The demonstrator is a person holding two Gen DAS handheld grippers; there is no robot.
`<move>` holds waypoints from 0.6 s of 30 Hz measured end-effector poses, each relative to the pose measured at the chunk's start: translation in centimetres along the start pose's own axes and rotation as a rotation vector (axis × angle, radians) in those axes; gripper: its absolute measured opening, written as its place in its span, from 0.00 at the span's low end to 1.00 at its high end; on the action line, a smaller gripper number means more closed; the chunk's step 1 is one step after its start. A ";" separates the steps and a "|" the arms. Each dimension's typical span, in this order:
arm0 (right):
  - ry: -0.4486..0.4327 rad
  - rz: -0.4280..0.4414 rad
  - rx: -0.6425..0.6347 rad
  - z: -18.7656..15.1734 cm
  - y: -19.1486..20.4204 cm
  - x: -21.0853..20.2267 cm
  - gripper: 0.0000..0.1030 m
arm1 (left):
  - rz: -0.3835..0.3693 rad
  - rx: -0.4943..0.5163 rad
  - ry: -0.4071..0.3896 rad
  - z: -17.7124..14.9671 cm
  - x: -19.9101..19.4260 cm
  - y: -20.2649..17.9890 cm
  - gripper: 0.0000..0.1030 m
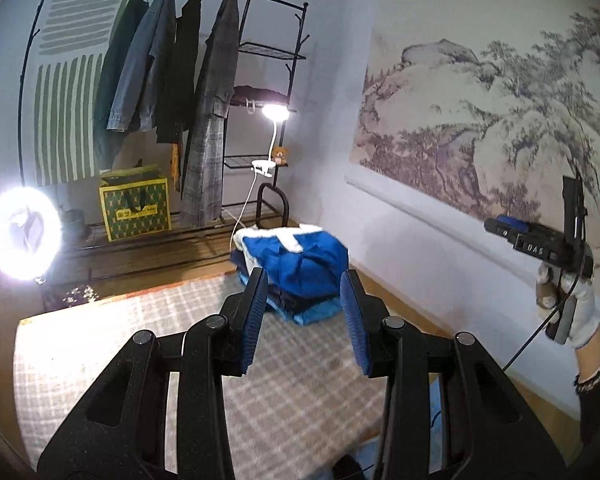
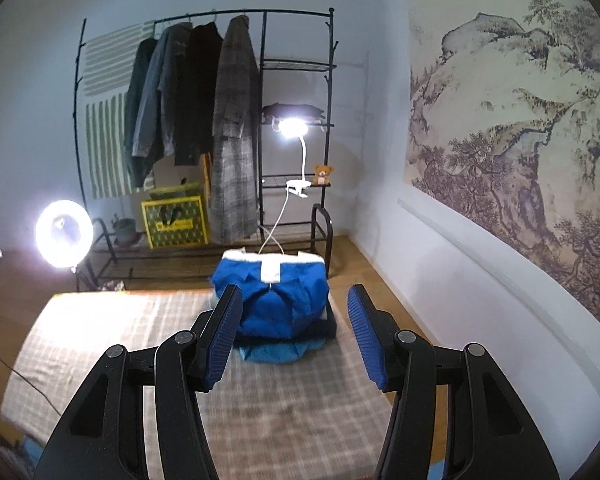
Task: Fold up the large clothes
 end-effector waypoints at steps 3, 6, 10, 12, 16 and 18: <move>0.016 -0.004 -0.002 -2.3 0.7 -0.9 0.52 | 0.009 0.022 0.018 -2.6 -0.2 -0.3 0.39; 0.050 -0.010 0.013 -5.1 1.5 -0.9 0.56 | 0.024 0.024 0.040 -5.1 0.5 0.0 0.39; 0.071 -0.015 0.018 -8.7 2.9 -0.5 0.57 | 0.023 0.009 0.087 -9.2 2.4 0.3 0.40; 0.085 0.007 0.036 -10.4 3.5 0.1 0.57 | 0.041 0.036 0.105 -11.2 3.4 0.1 0.40; 0.120 0.010 0.069 -13.2 4.1 1.7 0.57 | 0.067 0.058 0.128 -14.2 5.1 0.1 0.40; 0.138 0.008 0.075 -14.3 4.3 2.6 0.57 | 0.076 0.057 0.127 -15.1 5.5 0.1 0.41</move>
Point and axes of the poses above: each gripper's, at about its wrist camera, not at the fingertips, and x roughly the way its jaws point, y to its left, z to its top, the point moved 7 cm from there along x, roughly the way its jaws point, and after that the axes turned 4 degrees about y, right-handed, at the moved point
